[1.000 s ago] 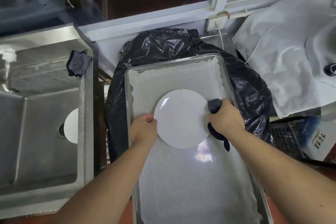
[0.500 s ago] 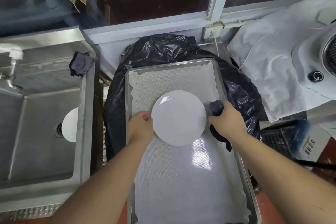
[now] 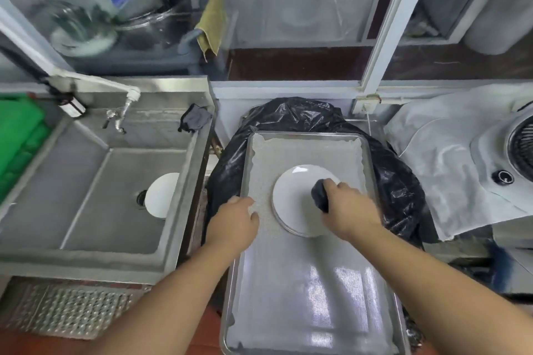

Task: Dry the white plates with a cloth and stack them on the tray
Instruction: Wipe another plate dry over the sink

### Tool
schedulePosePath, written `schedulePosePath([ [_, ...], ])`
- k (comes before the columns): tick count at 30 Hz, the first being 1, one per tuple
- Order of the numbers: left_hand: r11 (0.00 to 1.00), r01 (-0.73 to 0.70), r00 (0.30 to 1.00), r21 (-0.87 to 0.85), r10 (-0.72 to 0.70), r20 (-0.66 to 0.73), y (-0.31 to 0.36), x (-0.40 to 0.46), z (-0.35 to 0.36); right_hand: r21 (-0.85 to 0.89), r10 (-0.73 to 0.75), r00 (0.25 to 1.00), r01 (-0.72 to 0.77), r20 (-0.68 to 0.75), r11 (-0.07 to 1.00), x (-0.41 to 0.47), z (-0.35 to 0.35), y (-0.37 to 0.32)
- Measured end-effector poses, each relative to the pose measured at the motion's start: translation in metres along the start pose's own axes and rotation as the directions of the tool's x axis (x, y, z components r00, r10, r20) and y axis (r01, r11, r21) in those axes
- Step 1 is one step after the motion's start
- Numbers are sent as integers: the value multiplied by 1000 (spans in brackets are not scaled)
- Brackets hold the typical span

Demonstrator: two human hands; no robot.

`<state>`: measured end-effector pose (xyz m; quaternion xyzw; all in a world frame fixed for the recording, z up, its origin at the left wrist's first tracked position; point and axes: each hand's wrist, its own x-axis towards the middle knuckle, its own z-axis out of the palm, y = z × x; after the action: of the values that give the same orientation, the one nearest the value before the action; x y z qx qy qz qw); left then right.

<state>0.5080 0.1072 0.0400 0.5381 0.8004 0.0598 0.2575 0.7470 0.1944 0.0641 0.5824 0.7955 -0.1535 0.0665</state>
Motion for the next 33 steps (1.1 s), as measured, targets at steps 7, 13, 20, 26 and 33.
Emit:
schedulePosePath([
  [7,999,-29,989,37,34,-141,-36,-43,-53,-61,-165,986,165,12,984,-23,-28,-85],
  [13,996,3,978,88,15,-207,-119,-96,-92,-148,-286,957,276,-47,950,-53,-29,-188],
  [20,992,93,962,89,-67,-264,-263,-183,-123,-210,-455,889,439,-38,874,-109,12,-351],
  [26,967,249,932,49,-226,-283,-380,-263,-140,-256,-576,815,570,59,780,-154,55,-481],
  [33,908,419,868,-30,-410,-281,-467,-315,-154,-289,-676,716,694,175,660,-174,88,-588],
])
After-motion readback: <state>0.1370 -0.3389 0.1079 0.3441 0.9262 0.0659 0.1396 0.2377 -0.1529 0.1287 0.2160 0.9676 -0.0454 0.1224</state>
